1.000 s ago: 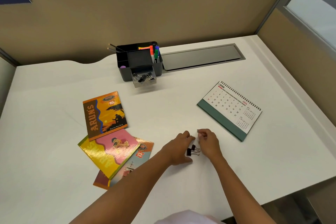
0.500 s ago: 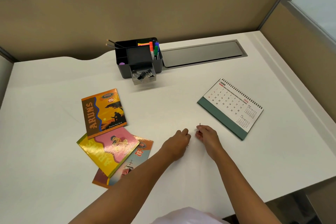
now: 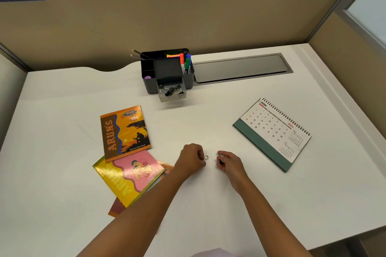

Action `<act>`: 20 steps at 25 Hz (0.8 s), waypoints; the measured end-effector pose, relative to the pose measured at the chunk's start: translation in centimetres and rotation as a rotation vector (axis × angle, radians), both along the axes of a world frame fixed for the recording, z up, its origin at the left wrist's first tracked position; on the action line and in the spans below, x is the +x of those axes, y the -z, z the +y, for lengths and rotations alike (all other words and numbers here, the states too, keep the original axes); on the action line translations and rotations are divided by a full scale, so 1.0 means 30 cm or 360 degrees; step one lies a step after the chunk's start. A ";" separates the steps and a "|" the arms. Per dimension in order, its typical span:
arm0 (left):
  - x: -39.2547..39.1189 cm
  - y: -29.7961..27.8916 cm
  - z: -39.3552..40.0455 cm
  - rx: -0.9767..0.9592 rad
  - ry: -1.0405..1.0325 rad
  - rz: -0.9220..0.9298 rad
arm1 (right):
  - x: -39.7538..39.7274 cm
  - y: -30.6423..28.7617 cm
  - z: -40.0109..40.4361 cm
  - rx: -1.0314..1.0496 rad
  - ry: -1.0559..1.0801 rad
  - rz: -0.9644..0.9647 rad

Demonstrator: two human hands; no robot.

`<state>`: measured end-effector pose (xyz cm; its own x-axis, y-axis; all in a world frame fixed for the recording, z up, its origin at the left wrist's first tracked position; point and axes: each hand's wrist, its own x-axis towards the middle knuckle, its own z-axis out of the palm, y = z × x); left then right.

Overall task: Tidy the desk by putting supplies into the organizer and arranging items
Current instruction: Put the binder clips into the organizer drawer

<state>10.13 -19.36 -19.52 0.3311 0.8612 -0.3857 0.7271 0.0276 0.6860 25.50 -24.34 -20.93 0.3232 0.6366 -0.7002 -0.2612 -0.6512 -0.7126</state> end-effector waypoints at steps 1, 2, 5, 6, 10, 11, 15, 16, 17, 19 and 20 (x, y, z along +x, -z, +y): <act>-0.007 -0.004 0.012 -0.0008 -0.0033 0.0008 | -0.009 -0.001 0.004 -0.0003 0.0003 0.0017; -0.011 -0.005 0.022 -0.0011 -0.0065 0.0020 | -0.015 -0.002 0.009 0.0001 0.0015 0.0028; -0.017 0.003 0.041 0.0027 -0.0206 -0.0007 | -0.022 -0.011 0.022 0.0011 0.0034 0.0002; -0.020 0.007 0.043 0.0036 -0.0270 -0.0032 | -0.022 -0.016 0.024 0.0013 -0.0004 -0.0068; -0.033 0.015 0.055 0.0063 -0.0614 -0.0156 | -0.049 -0.034 0.027 -0.0039 -0.0430 -0.0540; -0.037 0.013 0.061 0.0069 -0.0699 -0.0187 | -0.070 -0.038 0.031 -0.0057 -0.0548 -0.0669; -0.058 0.002 0.070 0.0086 -0.0838 -0.0280 | -0.193 -0.042 0.049 0.0009 -0.0758 -0.1085; -0.061 0.001 0.069 0.0100 -0.0850 -0.0295 | -0.217 -0.040 0.052 0.0048 -0.0779 -0.1158; -0.063 0.001 0.068 0.0117 -0.0857 -0.0302 | -0.235 -0.036 0.055 0.0076 -0.0803 -0.1204; -0.068 0.000 0.065 0.0132 -0.0873 -0.0300 | -0.252 -0.035 0.061 0.0099 -0.0850 -0.1219; -0.070 0.001 0.063 0.0133 -0.0881 -0.0301 | -0.250 -0.036 0.066 0.0107 -0.0866 -0.1204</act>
